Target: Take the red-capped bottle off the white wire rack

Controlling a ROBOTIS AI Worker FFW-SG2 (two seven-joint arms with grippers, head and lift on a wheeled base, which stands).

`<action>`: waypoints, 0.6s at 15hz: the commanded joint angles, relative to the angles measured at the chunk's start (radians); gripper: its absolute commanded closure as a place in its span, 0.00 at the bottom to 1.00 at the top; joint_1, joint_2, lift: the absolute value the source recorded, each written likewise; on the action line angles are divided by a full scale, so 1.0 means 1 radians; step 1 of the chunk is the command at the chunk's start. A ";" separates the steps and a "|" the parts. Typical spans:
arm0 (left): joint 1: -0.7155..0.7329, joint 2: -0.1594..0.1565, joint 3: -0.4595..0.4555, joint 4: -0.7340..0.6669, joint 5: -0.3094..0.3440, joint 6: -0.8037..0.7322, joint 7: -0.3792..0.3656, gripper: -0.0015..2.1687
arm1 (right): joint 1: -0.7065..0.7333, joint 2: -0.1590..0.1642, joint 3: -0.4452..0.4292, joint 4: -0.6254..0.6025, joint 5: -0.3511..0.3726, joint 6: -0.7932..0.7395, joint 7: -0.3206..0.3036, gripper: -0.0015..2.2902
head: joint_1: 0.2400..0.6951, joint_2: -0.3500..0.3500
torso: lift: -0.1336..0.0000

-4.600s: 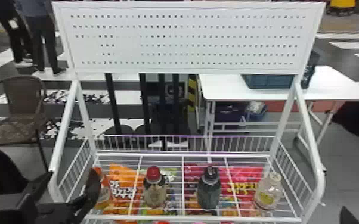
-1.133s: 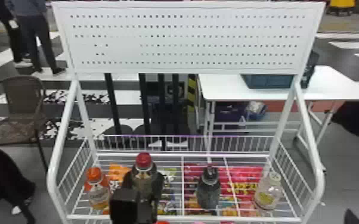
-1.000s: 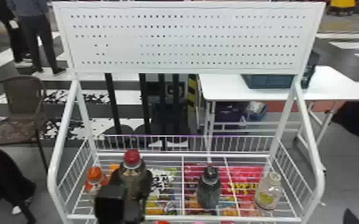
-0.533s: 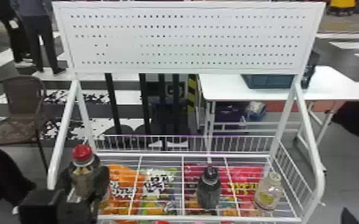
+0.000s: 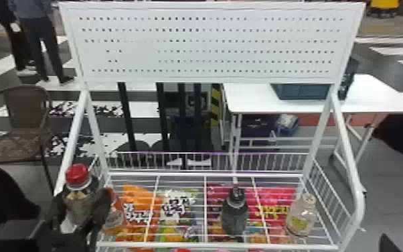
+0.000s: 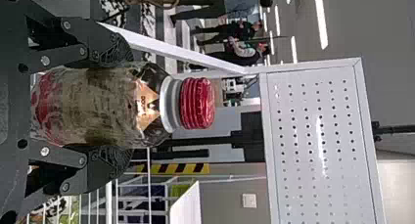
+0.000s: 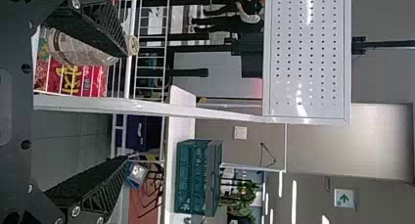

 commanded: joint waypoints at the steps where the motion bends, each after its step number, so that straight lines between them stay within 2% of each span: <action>1: -0.001 -0.003 0.006 0.002 0.004 0.000 -0.001 0.91 | 0.003 0.000 -0.001 -0.007 -0.002 -0.002 0.000 0.06 | 0.57 0.50 | 1.00; 9: 0.000 -0.009 0.003 0.002 0.006 0.000 -0.022 0.91 | -0.002 -0.017 -0.015 -0.035 -0.002 0.004 -0.012 0.06 | 0.57 0.50 | 1.00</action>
